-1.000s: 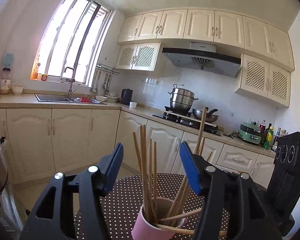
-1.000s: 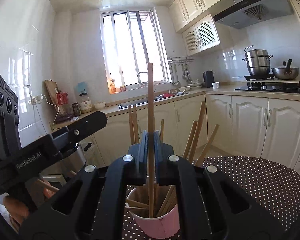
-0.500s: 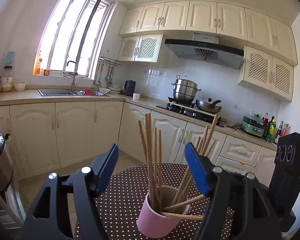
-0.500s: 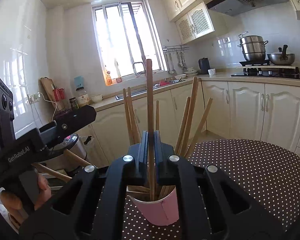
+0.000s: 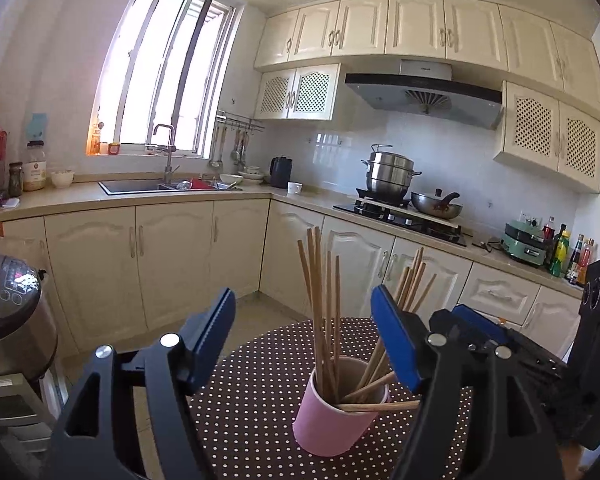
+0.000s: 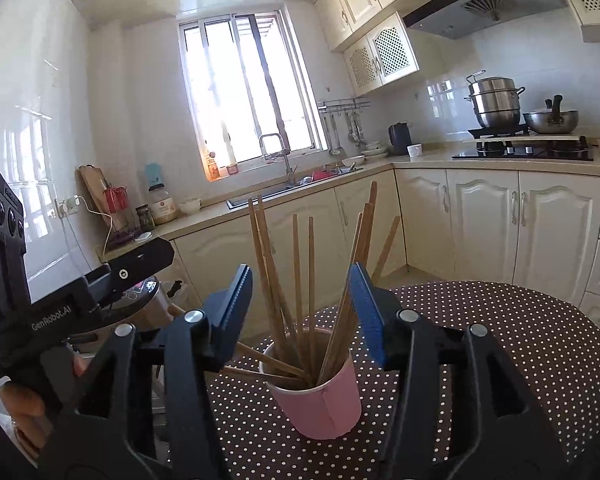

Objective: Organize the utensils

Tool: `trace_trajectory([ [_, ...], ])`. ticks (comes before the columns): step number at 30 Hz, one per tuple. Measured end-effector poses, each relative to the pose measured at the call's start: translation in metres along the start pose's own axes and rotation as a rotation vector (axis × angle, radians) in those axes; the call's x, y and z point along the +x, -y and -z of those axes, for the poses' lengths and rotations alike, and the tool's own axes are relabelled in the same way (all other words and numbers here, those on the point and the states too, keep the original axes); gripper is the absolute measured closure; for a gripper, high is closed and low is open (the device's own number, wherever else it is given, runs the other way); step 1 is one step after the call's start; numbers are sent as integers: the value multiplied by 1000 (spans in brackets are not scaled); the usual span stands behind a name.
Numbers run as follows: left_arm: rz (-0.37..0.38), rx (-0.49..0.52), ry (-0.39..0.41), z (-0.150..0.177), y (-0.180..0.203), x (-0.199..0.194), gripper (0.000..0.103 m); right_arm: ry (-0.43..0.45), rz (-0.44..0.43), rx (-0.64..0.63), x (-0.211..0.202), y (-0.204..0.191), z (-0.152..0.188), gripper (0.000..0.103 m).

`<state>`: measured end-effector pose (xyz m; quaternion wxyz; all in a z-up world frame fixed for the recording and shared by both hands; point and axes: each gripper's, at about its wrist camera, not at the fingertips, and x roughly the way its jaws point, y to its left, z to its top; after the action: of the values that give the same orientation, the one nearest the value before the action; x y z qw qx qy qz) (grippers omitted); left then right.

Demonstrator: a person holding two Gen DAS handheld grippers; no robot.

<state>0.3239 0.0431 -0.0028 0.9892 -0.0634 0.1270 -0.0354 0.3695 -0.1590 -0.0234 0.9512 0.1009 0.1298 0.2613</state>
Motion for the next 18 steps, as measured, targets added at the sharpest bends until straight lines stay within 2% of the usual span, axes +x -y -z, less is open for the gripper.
trace_trajectory([
  [3,-63,55,-1,-2,12,-7,34,-8,27,-3,-8,6,0,50],
  [7,-78,96,3,-1,28,-12,34,-23,60,0,-18,16,1,49],
  [11,-108,133,14,4,44,-12,30,-40,89,-14,-27,27,1,41],
  [18,-111,114,15,13,61,-2,28,-45,141,-71,-41,39,2,32],
])
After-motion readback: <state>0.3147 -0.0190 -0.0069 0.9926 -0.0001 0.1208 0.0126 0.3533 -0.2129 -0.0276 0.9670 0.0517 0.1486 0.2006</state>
